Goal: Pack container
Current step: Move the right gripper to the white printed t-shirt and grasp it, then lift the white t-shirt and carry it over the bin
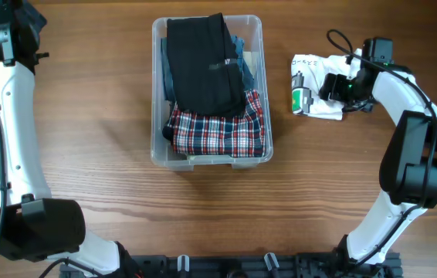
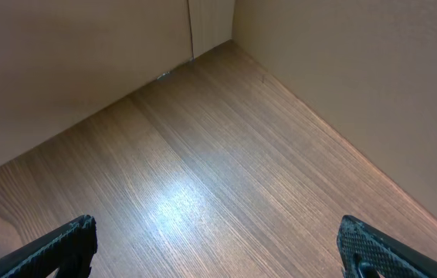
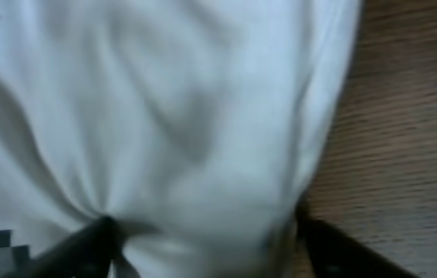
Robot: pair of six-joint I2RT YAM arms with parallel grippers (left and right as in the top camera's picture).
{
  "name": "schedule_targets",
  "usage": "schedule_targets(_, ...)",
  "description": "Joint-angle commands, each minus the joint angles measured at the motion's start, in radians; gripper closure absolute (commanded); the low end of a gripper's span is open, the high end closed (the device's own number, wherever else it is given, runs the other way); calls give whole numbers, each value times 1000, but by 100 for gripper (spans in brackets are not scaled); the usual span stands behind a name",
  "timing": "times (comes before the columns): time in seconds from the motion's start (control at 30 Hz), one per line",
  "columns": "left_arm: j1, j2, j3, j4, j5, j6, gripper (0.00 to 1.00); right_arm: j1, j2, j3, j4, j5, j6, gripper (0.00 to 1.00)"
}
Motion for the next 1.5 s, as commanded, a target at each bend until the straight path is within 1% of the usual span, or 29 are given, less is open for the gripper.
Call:
schedule_targets(0.0,5,5,-1,2,-17,12,0,-2,19,1,-13,-2,-10,73)
schedule_targets(0.03,5,5,-1,2,-17,12,0,-2,13,1,-14,-9,-10,88)
schedule_targets(0.07,5,5,-1,2,-17,12,0,-2,5,1,-13,-17,-9,96)
schedule_targets(0.2,5,5,-1,2,-17,12,0,-1,-56,10,-18,-35,10,96)
schedule_targets(0.3,5,5,-1,2,-17,12,0,0,-138,20,-30,-40,13,96)
schedule_targets(0.4,5,5,-1,2,-17,12,0,7,-278,25,-27,-83,14,96)
schedule_targets(0.5,5,5,-1,2,-17,12,0,28,-434,26,-8,-129,47,95)
schedule_targets(0.63,5,5,-1,2,-17,12,0,82,-608,26,10,-204,108,96)
schedule_targets(0.7,5,5,-1,2,-17,12,0,135,-689,26,14,-219,130,96)
schedule_targets(0.8,5,5,-1,2,-17,12,0,227,-758,26,6,-222,177,96)
schedule_targets(0.9,5,5,-1,2,-17,12,0,318,-775,25,-19,-221,223,96)
schedule_targets(1.03,5,5,-1,2,-17,12,0,405,-748,24,-75,-221,303,96)
schedule_targets(1.17,5,5,-1,2,-17,12,0,486,-685,7,-98,-221,349,96)
schedule_targets(1.47,5,5,-1,2,-17,12,0,678,-501,-2,-87,-221,375,95)
